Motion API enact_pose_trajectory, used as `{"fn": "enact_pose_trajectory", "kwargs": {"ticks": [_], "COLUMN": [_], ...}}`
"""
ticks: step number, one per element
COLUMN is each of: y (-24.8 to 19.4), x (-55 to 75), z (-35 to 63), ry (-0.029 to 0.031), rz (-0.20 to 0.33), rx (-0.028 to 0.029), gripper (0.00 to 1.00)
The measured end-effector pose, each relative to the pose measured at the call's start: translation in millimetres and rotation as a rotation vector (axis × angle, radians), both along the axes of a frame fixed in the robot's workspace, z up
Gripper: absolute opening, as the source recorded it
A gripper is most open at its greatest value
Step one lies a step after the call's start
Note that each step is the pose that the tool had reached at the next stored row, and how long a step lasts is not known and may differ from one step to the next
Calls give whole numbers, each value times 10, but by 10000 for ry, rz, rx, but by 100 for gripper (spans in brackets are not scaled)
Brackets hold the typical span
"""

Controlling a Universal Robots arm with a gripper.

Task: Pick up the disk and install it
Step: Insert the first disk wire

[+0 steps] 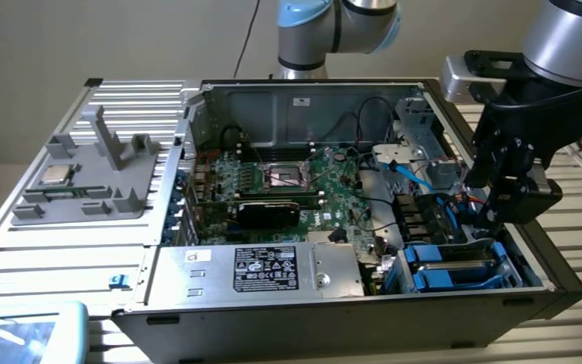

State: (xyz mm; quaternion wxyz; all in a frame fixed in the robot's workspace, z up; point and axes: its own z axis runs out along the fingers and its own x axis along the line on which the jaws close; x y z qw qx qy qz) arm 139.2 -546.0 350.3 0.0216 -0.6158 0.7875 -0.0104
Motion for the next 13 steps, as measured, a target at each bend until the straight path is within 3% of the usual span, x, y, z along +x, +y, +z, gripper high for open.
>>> {"fn": "enact_pose_trajectory", "kwargs": {"ticks": [6,13], "y": [67,117], "x": [-71,-141], "z": [-20,-64], "ry": [-185,-220], "rz": [-25,-90], "rx": [1,1], "gripper": [65,65]}}
